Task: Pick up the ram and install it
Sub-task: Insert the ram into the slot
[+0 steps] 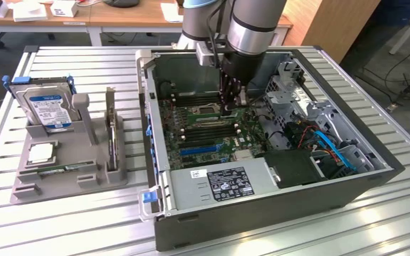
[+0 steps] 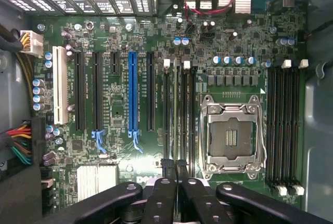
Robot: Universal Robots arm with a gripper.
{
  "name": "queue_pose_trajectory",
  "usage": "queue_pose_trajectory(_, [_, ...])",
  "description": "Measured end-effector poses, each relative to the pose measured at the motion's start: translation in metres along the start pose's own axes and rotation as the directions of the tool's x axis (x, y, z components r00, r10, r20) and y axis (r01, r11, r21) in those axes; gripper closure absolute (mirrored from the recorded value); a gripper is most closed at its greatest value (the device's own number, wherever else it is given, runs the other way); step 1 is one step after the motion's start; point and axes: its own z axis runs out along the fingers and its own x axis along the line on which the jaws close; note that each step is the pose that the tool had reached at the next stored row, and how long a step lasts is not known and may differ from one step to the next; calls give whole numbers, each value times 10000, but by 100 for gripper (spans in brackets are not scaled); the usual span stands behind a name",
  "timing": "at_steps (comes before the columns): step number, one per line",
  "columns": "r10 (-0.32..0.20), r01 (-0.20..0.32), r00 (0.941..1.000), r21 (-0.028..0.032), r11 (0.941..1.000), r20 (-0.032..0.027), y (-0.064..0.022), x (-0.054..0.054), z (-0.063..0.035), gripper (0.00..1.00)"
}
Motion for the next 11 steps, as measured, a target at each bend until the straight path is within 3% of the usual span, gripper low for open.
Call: queue_pose_trajectory(11, [0,0,10000,-1,10000,-1,-7,1,48,89])
